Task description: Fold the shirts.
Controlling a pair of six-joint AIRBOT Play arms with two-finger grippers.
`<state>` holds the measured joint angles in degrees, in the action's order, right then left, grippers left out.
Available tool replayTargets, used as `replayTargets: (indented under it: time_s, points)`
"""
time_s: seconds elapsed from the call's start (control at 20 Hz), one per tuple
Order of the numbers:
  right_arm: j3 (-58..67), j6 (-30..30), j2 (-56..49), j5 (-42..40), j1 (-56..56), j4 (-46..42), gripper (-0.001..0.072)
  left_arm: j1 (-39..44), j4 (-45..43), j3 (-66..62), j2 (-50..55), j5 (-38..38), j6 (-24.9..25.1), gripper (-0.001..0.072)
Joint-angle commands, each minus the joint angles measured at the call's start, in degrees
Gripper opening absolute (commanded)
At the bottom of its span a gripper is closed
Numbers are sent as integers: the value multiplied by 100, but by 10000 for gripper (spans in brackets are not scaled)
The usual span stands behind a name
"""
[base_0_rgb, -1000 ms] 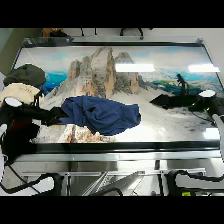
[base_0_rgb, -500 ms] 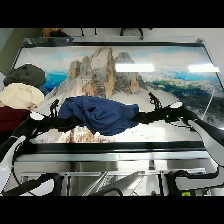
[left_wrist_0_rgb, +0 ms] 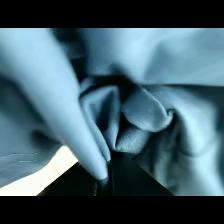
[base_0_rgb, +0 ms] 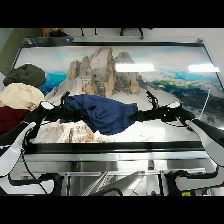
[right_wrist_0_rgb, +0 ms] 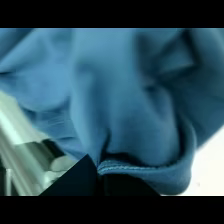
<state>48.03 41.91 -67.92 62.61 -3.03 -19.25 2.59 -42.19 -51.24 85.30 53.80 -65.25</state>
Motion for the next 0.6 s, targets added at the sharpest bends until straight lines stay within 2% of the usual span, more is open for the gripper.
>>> replayTargets:
  time_s: [0.0,0.1,0.25,0.35,0.55]
  points:
    - [560,7,343,872,256,706,21,-46,-553,-568,-461,514,-179,16]
    - [1344,9,675,1300,758,1425,21,-273,-675,-1163,-1049,1117,-341,16]
    - [2791,33,1123,1458,1799,2669,21,-811,-678,-2420,-2061,1681,-538,16]
    - [3674,74,1379,1408,2564,3397,21,-1198,-678,-3403,-2728,1700,-581,15]
    - [4798,354,1853,1163,4037,4229,21,-1790,-675,-5143,-3558,1683,-575,15]
